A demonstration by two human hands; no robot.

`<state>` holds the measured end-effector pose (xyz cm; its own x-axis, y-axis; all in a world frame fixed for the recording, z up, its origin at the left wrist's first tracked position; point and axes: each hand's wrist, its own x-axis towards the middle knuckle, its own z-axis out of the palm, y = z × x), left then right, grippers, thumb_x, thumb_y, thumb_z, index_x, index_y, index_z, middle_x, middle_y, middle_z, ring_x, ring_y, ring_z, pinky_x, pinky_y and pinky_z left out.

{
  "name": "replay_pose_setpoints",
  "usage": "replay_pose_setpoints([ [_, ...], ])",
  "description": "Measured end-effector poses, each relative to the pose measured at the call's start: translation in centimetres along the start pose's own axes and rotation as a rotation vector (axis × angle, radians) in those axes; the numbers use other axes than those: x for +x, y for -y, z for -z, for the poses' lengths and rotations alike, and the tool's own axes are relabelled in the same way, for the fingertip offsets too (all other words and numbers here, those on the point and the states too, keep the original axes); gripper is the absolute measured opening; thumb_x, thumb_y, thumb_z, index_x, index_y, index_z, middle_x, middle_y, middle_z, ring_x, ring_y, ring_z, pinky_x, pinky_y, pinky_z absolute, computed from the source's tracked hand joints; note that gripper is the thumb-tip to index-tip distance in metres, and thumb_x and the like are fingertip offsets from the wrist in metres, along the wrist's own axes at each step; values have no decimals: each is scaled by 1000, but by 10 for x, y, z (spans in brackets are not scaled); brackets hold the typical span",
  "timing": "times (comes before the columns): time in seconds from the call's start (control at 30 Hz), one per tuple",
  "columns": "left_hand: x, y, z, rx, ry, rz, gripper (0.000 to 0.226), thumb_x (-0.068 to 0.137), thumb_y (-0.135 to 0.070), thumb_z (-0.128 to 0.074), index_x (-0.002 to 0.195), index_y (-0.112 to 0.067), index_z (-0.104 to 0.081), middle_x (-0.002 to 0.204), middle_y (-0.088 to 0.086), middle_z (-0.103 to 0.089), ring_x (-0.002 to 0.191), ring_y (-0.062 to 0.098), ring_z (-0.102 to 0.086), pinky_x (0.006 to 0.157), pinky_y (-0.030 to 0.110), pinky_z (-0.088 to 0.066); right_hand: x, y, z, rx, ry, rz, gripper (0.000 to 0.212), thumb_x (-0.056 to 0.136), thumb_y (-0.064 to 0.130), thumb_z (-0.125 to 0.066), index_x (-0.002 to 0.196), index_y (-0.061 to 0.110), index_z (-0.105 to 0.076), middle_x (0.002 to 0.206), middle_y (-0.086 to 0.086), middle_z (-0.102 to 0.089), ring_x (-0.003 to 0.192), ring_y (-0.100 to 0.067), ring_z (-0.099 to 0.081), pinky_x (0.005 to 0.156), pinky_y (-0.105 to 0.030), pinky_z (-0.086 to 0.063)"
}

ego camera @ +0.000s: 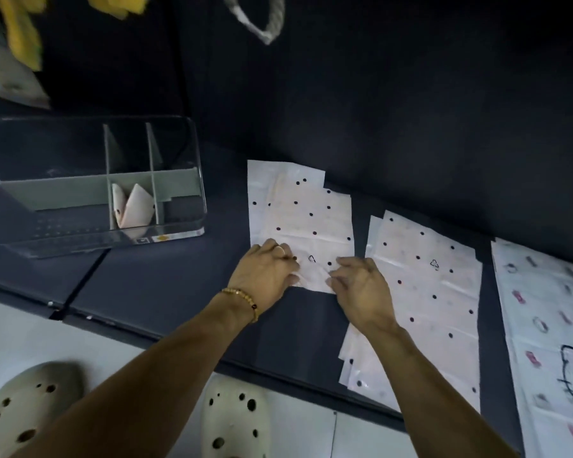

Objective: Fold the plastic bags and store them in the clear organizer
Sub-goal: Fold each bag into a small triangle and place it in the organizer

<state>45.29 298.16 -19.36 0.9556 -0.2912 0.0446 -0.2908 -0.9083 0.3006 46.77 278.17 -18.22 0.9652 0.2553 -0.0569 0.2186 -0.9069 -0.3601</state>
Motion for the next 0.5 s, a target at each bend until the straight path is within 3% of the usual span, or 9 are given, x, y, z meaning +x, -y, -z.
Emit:
replay_pose_setpoints([
  [0.07,2,-2,-1,-43,-28,10,29,97,-33,-46,115,-25,-67,125,-7,-57,116,16,-43,95,29,-34,-1,1,0,33,-19,-1,15,91,18,-64,96,13,-77,123,-2,-65,112,-24,-53,97,-28,-41],
  [0.13,1,-1,1,-111,-43,42,27,96,-28,-48,113,-23,-69,124,-7,-61,117,16,-45,97,30,-37,-3,4,3,70,-64,19,14,91,16,-64,95,13,-77,118,-3,-68,108,-26,-55,96,-35,-45],
  [0.27,-3,-7,14,-232,-113,69,25,94,-19,-53,112,-19,-70,120,-6,-65,119,15,-49,99,31,-41,-8,16,16,164,-269,90,11,87,6,-65,84,10,-76,95,-2,-73,90,-27,-58,79,-41,-51],
  [0.33,-9,-10,27,-264,-186,77,21,91,-15,-56,104,-16,-73,113,-4,-69,116,15,-52,95,35,-46,-10,25,23,198,-330,94,12,87,6,-63,83,12,-72,88,2,-72,86,-24,-59,78,-44,-50],
  [0.43,-33,-1,43,-241,-209,94,17,89,-16,-61,101,-14,-73,110,0,-70,113,19,-57,93,41,-48,-20,42,25,202,-333,139,14,87,23,-61,90,14,-71,92,2,-72,90,-23,-62,88,-43,-48],
  [0.5,-57,10,49,-232,-179,134,17,88,-14,-63,101,-13,-74,108,5,-70,102,25,-63,89,42,-50,-35,55,19,109,-187,209,42,83,49,-57,107,16,-67,107,1,-70,102,-21,-60,97,-36,-41],
])
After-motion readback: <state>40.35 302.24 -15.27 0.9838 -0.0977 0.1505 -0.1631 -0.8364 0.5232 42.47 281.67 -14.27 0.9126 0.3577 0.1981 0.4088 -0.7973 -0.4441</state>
